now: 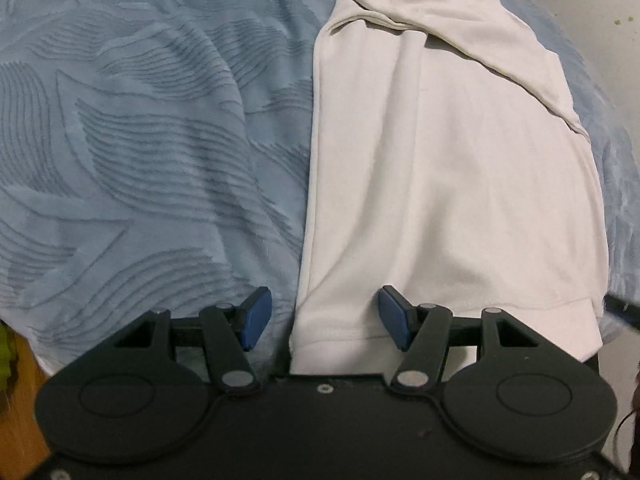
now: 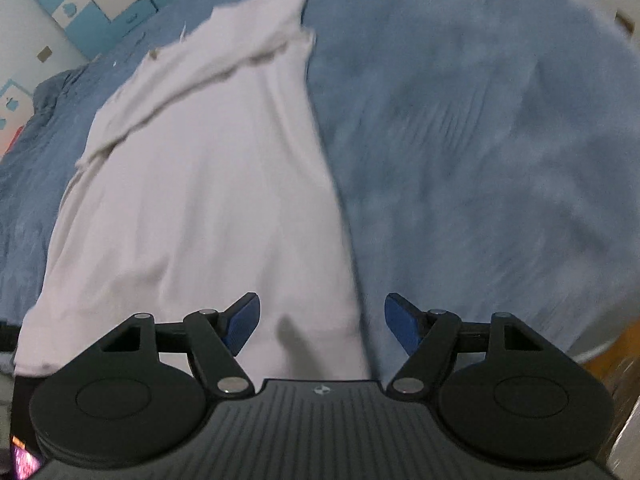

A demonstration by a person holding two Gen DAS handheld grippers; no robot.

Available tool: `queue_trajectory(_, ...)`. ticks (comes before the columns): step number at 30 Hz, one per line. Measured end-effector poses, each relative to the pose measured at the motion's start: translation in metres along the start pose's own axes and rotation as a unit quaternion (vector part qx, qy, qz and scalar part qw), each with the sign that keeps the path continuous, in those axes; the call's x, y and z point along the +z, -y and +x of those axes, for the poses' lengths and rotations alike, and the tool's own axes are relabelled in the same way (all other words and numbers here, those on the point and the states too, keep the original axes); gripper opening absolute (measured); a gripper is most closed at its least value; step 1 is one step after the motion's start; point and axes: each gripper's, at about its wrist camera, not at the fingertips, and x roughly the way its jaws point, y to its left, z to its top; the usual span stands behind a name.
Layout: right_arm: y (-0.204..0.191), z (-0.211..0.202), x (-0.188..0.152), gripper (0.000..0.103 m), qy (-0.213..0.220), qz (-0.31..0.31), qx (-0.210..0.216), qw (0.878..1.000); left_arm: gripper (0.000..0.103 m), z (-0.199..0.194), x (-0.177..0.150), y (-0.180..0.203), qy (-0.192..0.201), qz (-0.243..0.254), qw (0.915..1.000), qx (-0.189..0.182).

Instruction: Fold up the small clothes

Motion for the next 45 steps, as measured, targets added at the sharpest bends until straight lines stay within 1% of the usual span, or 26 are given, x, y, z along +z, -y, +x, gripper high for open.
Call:
queue_trajectory(2, 0.001, 0.012, -0.01, 0.082, -0.027, -0.001, 0.001, 1.0, 0.061, 0.003, 0.0, 0.001, -0.003, -0.002, 1.0, 0.001)
queue_trajectory(3, 0.0, 0.016, -0.014, 0.068, -0.036, -0.004, -0.005, 0.999, 0.057, 0.002, 0.001, 0.002, -0.001, -0.001, 1.0, 0.0)
queue_trajectory(4, -0.002, 0.017, -0.021, 0.043, -0.028, -0.01, -0.008, 1.0, 0.052, 0.002, 0.001, 0.003, 0.001, 0.004, 1.0, -0.003)
queue_trajectory(5, -0.005, 0.015, -0.025, 0.024, -0.016, -0.017, 0.0, 1.0, 0.041, 0.0, -0.001, 0.007, 0.006, 0.016, 0.9998, -0.003)
queue_trajectory(6, -0.007, 0.01, -0.026, 0.011, -0.009, -0.023, 0.01, 1.0, 0.006, -0.005, -0.005, 0.013, 0.011, 0.03, 0.9995, -0.004)
queue_trajectory(7, -0.009, 0.005, -0.027, 0.01, -0.002, -0.025, 0.008, 1.0, 0.002, -0.007, -0.006, 0.018, 0.009, 0.038, 0.9992, -0.008)
queue_trajectory(8, -0.012, -0.003, -0.027, 0.008, 0.006, -0.026, 0.007, 1.0, 0.001, -0.009, -0.004, 0.021, 0.015, 0.045, 0.9989, 0.001)
queue_trajectory(9, -0.013, -0.012, -0.027, 0.008, 0.017, -0.027, 0.014, 0.999, 0.001, -0.014, -0.004, 0.025, 0.026, 0.054, 0.9981, 0.013)
queue_trajectory(11, -0.017, -0.037, -0.025, 0.008, 0.048, -0.038, 0.024, 0.998, 0.001, -0.032, -0.002, 0.027, 0.06, 0.061, 0.9962, 0.017)
queue_trajectory(14, -0.024, -0.072, -0.015, 0.008, 0.103, -0.042, 0.033, 0.993, 0.001, -0.072, 0.004, 0.025, 0.115, 0.057, 0.9917, 0.0)
queue_trajectory(16, -0.026, -0.087, -0.001, 0.008, 0.131, -0.037, 0.054, 0.989, 0.001, -0.091, 0.013, 0.024, 0.14, 0.056, 0.9885, -0.014)
queue_trajectory(18, -0.034, -0.092, 0.014, 0.008, 0.155, -0.038, 0.062, 0.985, 0.001, -0.106, 0.025, 0.03, 0.166, 0.071, 0.9835, -0.013)
queue_trajectory(20, -0.043, -0.088, 0.031, 0.008, 0.174, -0.04, 0.06, 0.982, 0.001, -0.115, 0.041, 0.034, 0.189, 0.08, 0.9787, -0.008)
queue_trajectory(22, -0.044, -0.076, 0.043, 0.008, 0.176, -0.032, 0.064, 0.982, 0.001, -0.114, 0.059, 0.036, 0.204, 0.082, 0.9755, -0.006)
queue_trajectory(25, -0.037, -0.041, 0.047, 0.008, 0.162, -0.02, 0.058, 0.985, 0.001, -0.086, 0.082, 0.03, 0.191, 0.082, 0.9782, 0.002)
queue_trajectory(28, -0.028, -0.002, 0.047, 0.008, 0.134, -0.001, 0.046, 0.99, 0.002, -0.037, 0.093, 0.016, 0.152, 0.065, 0.9861, 0.012)
queue_trajectory(29, -0.026, 0.01, 0.046, 0.008, 0.126, 0.003, 0.039, 0.991, 0.005, -0.024, 0.095, 0.01, 0.138, 0.057, 0.9887, 0.015)
queue_trajectory(30, -0.023, 0.017, 0.045, 0.01, 0.121, 0.006, 0.031, 0.992, 0.012, -0.012, 0.094, 0.004, 0.124, 0.045, 0.9912, 0.012)
queue_trajectory(31, -0.022, 0.018, 0.043, 0.015, 0.118, 0.008, 0.031, 0.992, 0.016, -0.007, 0.09, -0.002, 0.119, 0.031, 0.9924, 0.008)
queue_trajectory(33, -0.018, 0.013, 0.038, 0.026, 0.125, 0.01, 0.044, 0.991, 0.044, -0.008, 0.082, -0.013, 0.129, 0.005, 0.9917, -0.003)
queue_trajectory(35, -0.018, 0.002, 0.036, 0.032, 0.132, -0.002, 0.039, 0.99, 0.045, -0.017, 0.072, -0.02, 0.134, -0.003, 0.9908, -0.02)
queue_trajectory(37, -0.018, -0.007, 0.033, 0.047, 0.138, -0.018, 0.024, 0.99, 0.048, -0.03, 0.062, -0.026, 0.141, -0.006, 0.989, -0.043)
queue_trajectory(39, -0.016, -0.009, 0.028, 0.05, 0.139, -0.032, 0.017, 0.99, 0.055, -0.038, 0.053, -0.029, 0.149, -0.014, 0.9864, -0.067)
queue_trajectory(41, -0.013, -0.01, 0.025, 0.051, 0.137, -0.044, 0.013, 0.99, 0.056, -0.039, 0.043, -0.028, 0.148, -0.016, 0.9856, -0.081)
queue_trajectory(43, -0.009, -0.007, 0.023, 0.054, 0.137, -0.046, 0.013, 0.989, 0.056, -0.036, 0.037, -0.02, 0.145, -0.01, 0.9864, -0.077)
queue_trajectory(45, -0.009, -0.005, 0.022, 0.054, 0.13, -0.048, 0.017, 0.99, 0.056, -0.029, 0.035, -0.013, 0.141, -0.005, 0.9876, -0.069)
